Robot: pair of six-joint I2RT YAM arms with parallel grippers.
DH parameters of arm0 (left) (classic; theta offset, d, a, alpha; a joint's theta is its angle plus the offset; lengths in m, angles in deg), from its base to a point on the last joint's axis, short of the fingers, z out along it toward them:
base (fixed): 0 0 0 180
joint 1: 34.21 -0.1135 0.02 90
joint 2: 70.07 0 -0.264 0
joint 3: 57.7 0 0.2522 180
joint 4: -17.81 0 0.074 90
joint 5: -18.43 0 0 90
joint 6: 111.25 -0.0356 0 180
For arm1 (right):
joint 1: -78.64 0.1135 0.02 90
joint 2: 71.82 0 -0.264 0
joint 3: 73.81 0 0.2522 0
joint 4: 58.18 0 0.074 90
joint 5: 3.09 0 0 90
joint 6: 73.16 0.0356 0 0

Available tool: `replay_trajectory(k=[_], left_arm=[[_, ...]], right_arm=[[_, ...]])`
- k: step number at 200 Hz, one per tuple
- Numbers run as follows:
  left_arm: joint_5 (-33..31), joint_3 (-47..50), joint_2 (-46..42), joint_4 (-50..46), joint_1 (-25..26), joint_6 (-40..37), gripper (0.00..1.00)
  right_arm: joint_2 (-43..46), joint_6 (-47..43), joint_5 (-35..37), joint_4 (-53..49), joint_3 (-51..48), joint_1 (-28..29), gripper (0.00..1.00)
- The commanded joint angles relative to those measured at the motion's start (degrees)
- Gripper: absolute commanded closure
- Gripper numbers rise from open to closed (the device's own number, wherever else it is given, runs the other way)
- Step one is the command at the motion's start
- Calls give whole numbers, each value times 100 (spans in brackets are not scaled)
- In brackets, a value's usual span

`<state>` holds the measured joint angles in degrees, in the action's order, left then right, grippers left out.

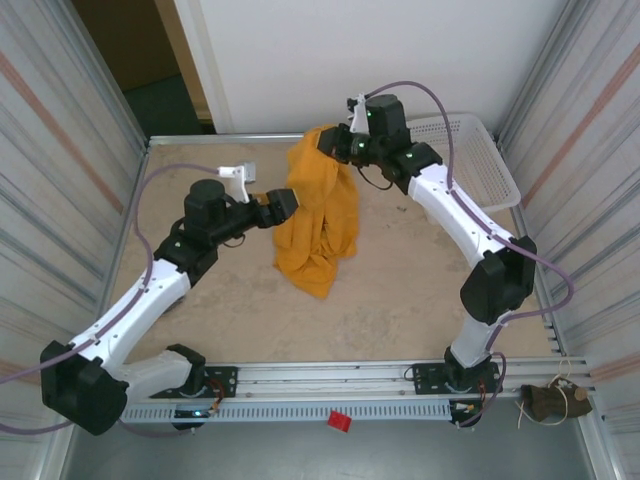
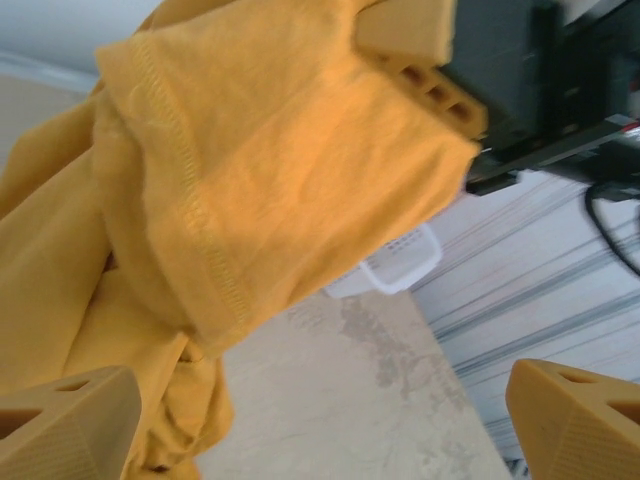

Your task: Fold the inside-out t-shirt

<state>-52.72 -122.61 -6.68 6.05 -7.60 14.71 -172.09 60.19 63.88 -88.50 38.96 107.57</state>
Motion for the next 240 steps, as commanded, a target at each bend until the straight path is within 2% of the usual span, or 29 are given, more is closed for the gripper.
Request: replay_trajectory(k=[1, 57, 81, 100, 107, 111, 117, 121, 124, 130, 136, 145, 152, 171, 196, 240], left_arm=[[-426, 322, 72, 601, -42, -119, 3], [-246, 89, 999, 1434, -42, 216, 1], [-181, -33, 1440, 1912, -25, 480, 7], [5, -116, 1756, 2456, 19, 709, 29], [79, -193, 1867, 2583, 51, 749, 44], [110, -240, 1912, 2629, 69, 758, 55], [142, -306, 1967, 2673, 87, 767, 77], [153, -351, 1989, 2668, 99, 769, 90], [153, -385, 2000, 2644, 94, 770, 100], [97, -458, 1981, 2487, 83, 777, 100], [53, -518, 1911, 2287, 61, 756, 100], [-168, -576, 1737, 1859, 9, 697, 100], [-340, -605, 1560, 1462, -57, 660, 100], [-524, -583, 1010, 503, -361, 570, 100], [-579, -426, 377, -572, -931, 409, 100], [-321, 104, -216, -1206, -2080, 430, 100]], right_arm=[[355, 241, 42, 674, -231, 43, 100], [542, 305, 0, 759, -482, 49, 100], [637, 335, -12, 792, -620, 51, 100], [648, 362, -9, 820, -736, 52, 100], [629, 367, -24, 827, -771, 43, 100], [615, 377, -38, 837, -789, 38, 100], [591, 368, -80, 874, -815, 21, 99], [567, 363, -162, 940, -845, -6, 90], [554, 358, -218, 999, -873, -40, 78], [524, 384, -248, 1024, -918, -153, 55], [515, 449, -198, 1010, -981, -321, 41], [527, 470, -55, 1042, -1149, -638, 27], [507, 525, 56, 1023, -1263, -892, 21], [116, 380, -61, 751, -1172, -1402, 19], [-707, -52, 93, 52, -724, -1618, 20], [-1446, -240, 453, -338, -572, -1970, 22]])
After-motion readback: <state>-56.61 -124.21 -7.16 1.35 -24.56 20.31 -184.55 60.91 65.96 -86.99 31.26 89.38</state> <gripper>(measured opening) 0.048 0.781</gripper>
